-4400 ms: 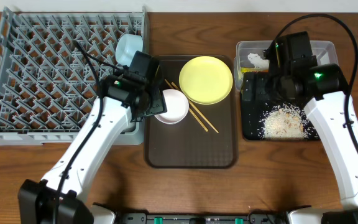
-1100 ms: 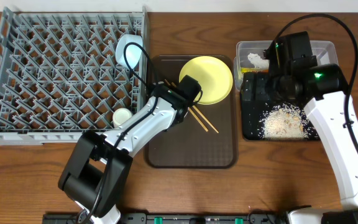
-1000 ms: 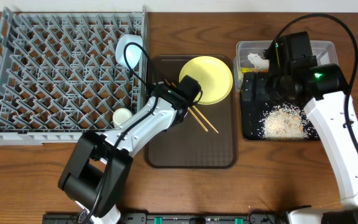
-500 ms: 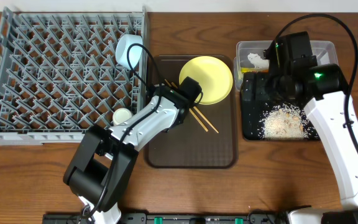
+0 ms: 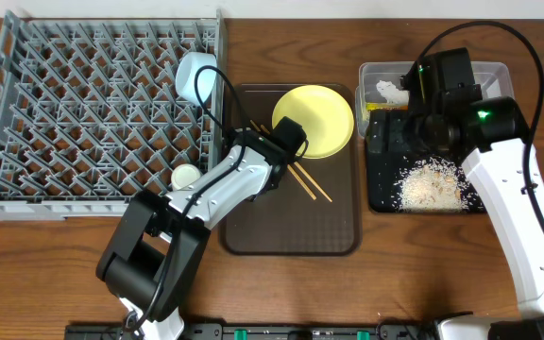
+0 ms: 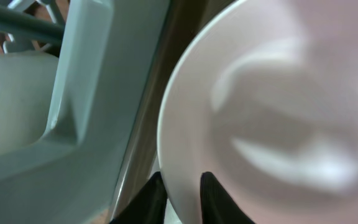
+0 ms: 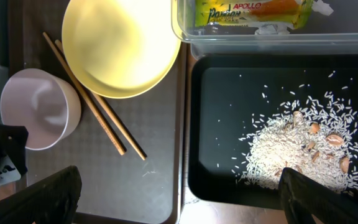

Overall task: Sort waste into correct bins and load items into the dishwasher
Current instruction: 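Lower the left gripper onto the pink bowl rim and grasp it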

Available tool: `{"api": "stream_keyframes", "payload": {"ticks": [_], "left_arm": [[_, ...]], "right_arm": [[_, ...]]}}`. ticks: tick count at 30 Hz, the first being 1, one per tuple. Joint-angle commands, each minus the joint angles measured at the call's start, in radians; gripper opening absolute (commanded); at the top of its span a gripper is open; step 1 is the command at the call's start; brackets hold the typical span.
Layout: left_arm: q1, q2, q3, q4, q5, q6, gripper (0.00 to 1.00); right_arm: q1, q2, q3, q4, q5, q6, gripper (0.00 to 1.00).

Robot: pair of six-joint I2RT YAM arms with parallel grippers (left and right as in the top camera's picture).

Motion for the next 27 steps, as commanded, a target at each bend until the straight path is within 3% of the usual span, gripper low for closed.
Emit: {"api": "stream_keyframes", "payload": {"ticks": [1,11,18,26,27], "left_arm": [[0.006,0.01,-0.015,-0.007,-0.007,0.043,0.19],[0.006,0.01,-0.015,-0.032,-0.005,0.36,0.19],[0.006,0.01,-0.015,0.005,0.014,0.372,0.25],[0.006,0.01,-0.015,0.029,0.072,0.361,0.24],[0.006,0.01,-0.015,0.028,0.072,0.361,0.19]], "right_arm": [[-0.005,0.003,0.0,-0.001,0.01,-0.008,0.99],[-0.005,0.003,0.0,-0.001,0.01,-0.008,0.99],[-0.005,0.003,0.0,-0.001,0.01,-0.008,0.99],[-0.005,0.003,0.0,-0.001,0.01,-0.008,0.99],[-0.005,0.003,0.0,-0.001,0.01,-0.008,0.99]]}}
